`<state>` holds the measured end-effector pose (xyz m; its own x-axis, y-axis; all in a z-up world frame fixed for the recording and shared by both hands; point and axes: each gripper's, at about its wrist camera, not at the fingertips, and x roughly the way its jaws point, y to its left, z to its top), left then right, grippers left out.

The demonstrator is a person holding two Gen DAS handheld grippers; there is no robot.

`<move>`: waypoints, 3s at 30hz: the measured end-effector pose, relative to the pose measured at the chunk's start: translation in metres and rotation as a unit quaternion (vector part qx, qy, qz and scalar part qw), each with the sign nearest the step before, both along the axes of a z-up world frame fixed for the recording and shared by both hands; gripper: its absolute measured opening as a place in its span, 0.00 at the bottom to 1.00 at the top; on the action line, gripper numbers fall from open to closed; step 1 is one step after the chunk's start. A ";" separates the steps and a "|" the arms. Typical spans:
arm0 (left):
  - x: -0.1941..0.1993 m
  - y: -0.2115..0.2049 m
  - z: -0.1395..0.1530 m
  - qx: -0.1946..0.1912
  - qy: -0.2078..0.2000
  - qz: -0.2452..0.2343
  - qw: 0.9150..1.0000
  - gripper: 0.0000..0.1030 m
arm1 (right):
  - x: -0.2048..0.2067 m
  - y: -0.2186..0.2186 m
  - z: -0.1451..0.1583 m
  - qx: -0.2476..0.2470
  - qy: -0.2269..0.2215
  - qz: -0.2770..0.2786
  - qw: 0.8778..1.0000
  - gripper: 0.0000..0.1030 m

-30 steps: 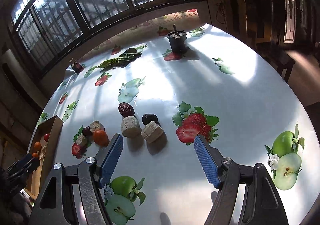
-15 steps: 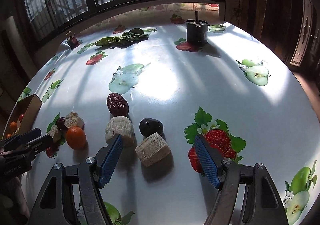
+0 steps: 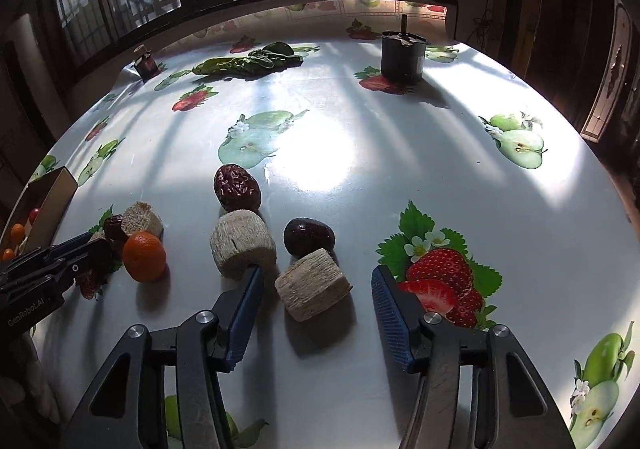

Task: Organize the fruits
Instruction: 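Grasp a round bread piece with the left gripper while the right gripper grasps a bread block, then carry the bread piece and bread block into the box and open both grippers, then grasp an orange with the left gripper while the right gripper grasps a bread block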

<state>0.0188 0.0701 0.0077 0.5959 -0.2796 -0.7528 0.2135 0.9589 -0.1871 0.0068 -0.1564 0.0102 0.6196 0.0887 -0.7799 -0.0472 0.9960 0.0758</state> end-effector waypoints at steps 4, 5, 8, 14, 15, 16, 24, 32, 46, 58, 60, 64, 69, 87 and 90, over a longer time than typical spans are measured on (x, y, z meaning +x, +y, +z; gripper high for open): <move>0.000 -0.002 0.000 0.003 -0.001 -0.002 1.000 0.27 | -0.001 0.001 0.000 -0.005 -0.002 0.001 1.000 0.40; -0.001 -0.003 0.000 0.005 -0.001 -0.006 1.000 0.26 | -0.001 0.000 0.000 -0.003 -0.002 0.001 1.000 0.38; -0.003 -0.007 0.001 0.018 -0.006 -0.010 1.000 0.26 | -0.002 0.002 0.000 -0.002 -0.003 0.007 1.000 0.38; -0.005 -0.001 0.002 0.006 -0.010 0.003 1.000 0.26 | -0.007 0.005 0.003 0.001 -0.012 0.011 1.000 0.38; -0.006 0.000 0.003 0.006 -0.012 0.003 1.000 0.26 | -0.008 0.006 0.004 -0.003 -0.016 0.009 1.000 0.38; -0.007 0.000 0.004 0.003 -0.012 0.002 1.000 0.26 | -0.010 0.007 0.006 -0.008 -0.022 0.007 1.000 0.38; -0.055 0.039 0.040 -0.044 -0.028 0.013 0.999 0.26 | -0.044 0.026 0.030 0.001 -0.045 0.014 0.999 0.38; -0.091 0.147 0.061 -0.037 -0.039 0.135 0.989 0.26 | -0.064 0.106 0.072 0.042 -0.063 0.112 0.991 0.38; -0.104 0.261 0.021 0.000 0.033 0.262 0.964 0.26 | -0.074 0.309 0.060 0.028 -0.021 0.318 0.948 0.39; -0.117 0.283 0.026 -0.050 0.020 0.278 0.959 0.40 | -0.068 0.366 0.023 -0.035 -0.008 0.339 0.940 0.39; -0.121 0.286 0.032 -0.058 0.010 0.282 0.958 0.44 | -0.070 0.366 0.026 -0.035 -0.015 0.338 0.940 0.39; -0.127 0.285 0.042 -0.066 -0.003 0.284 0.956 0.59 | -0.071 0.355 0.037 -0.017 -0.026 0.325 0.945 0.42; -0.128 0.273 0.052 -0.062 -0.014 0.278 0.958 0.61 | -0.070 0.339 0.047 0.000 -0.039 0.307 0.951 0.57; -0.129 0.178 0.075 0.064 -0.047 0.215 0.973 0.82 | -0.077 0.227 0.061 0.029 -0.051 0.211 0.976 0.63; -0.128 0.166 0.076 0.072 -0.048 0.206 0.975 0.82 | -0.077 0.207 0.061 0.031 -0.051 0.196 0.979 0.64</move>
